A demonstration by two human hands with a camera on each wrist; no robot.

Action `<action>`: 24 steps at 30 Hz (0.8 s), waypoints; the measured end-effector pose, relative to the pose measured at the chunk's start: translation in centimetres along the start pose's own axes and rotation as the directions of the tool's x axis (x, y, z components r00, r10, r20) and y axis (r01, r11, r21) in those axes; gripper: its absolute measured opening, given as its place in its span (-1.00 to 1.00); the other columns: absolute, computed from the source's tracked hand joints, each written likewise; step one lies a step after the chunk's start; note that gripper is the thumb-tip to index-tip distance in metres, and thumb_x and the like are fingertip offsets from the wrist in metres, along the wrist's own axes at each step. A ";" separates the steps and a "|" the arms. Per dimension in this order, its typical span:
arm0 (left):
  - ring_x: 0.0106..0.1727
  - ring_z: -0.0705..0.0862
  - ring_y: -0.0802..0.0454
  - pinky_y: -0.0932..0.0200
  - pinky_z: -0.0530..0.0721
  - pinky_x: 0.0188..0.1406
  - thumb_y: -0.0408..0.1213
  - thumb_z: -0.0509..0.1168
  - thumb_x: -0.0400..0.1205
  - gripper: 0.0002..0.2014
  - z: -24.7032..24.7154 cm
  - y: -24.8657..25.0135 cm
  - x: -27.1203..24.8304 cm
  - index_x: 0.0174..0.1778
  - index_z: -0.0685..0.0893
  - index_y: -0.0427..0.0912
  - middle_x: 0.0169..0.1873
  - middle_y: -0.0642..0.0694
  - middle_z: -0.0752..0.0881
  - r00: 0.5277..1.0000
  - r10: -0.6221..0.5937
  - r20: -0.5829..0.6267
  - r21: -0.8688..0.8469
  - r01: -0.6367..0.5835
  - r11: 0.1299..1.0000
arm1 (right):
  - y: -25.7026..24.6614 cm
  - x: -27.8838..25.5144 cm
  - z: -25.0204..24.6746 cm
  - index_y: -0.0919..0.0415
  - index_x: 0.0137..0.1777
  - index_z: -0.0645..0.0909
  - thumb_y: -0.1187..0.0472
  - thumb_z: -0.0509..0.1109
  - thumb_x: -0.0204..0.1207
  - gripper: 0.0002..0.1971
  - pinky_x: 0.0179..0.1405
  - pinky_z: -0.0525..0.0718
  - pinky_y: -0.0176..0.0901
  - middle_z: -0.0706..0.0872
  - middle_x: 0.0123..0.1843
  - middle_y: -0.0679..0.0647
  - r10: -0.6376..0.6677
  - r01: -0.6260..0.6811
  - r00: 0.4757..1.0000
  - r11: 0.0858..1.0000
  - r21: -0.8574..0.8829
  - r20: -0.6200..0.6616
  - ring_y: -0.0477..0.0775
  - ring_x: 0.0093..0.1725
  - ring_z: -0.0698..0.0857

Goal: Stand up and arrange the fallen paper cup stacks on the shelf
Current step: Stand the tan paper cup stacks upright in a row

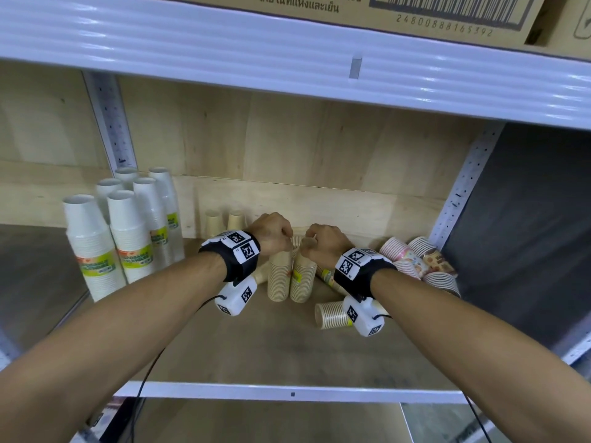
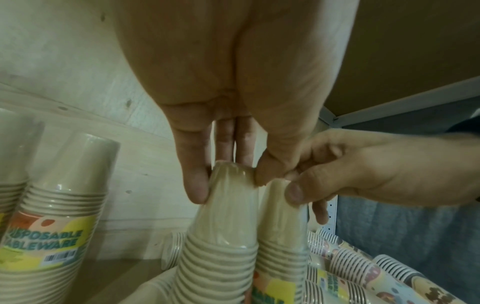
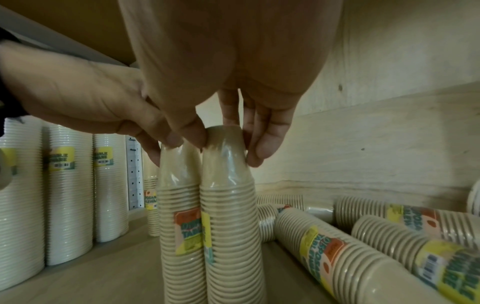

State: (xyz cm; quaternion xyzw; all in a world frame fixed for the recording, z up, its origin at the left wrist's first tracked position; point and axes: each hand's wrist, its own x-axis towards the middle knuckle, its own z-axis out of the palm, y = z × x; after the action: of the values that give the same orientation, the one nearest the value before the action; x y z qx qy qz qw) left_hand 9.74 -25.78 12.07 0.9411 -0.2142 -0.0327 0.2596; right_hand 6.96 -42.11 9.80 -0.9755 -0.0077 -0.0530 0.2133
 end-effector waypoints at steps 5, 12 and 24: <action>0.17 0.61 0.00 0.14 0.60 0.09 -0.03 0.44 0.51 -0.58 0.0 0.0 0.4 0.27 0.70 -0.05 0.22 -0.08 0.66 0.999 -0.039 -0.002 0.019 0.039 0.999 | -0.2 -0.2 -0.5 0.09 0.14 0.58 -0.03 0.30 0.43 -0.66 -0.25 0.59 -0.13 0.71 -0.06 0.06 0.031 -0.031 1.000 1.000 -0.003 0.003 0.11 -0.05 0.68; 0.17 0.66 0.01 0.23 0.58 0.01 -0.26 0.44 0.55 -0.67 -0.1 0.4 0.5 0.24 0.75 -0.17 0.20 -0.09 0.72 1.000 -0.002 0.017 0.037 0.001 0.999 | -0.7 -0.2 -0.7 0.09 0.05 0.65 0.05 0.37 0.41 -0.75 -0.20 0.61 -0.15 0.68 -0.02 0.04 0.018 -0.017 0.998 1.000 -0.017 0.059 0.13 0.01 0.69; 0.16 0.68 0.01 0.21 0.64 0.07 -0.32 0.42 0.55 -0.68 -0.5 0.5 0.5 0.24 0.76 -0.16 0.18 -0.08 0.74 0.997 0.014 0.071 0.068 -0.019 0.998 | -1.3 -0.7 -1.3 0.18 0.11 0.71 0.13 0.38 0.42 -0.71 -0.09 0.73 -0.07 0.73 0.05 0.17 0.049 -0.049 0.997 0.999 -0.010 0.055 0.19 0.03 0.72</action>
State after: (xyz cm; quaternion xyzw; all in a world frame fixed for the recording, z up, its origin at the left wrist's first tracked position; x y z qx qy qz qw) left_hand 10.07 -26.15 12.78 0.9459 -0.2319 -0.0562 0.2199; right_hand 6.09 -41.46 11.42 -0.9774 0.0106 -0.0209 0.2101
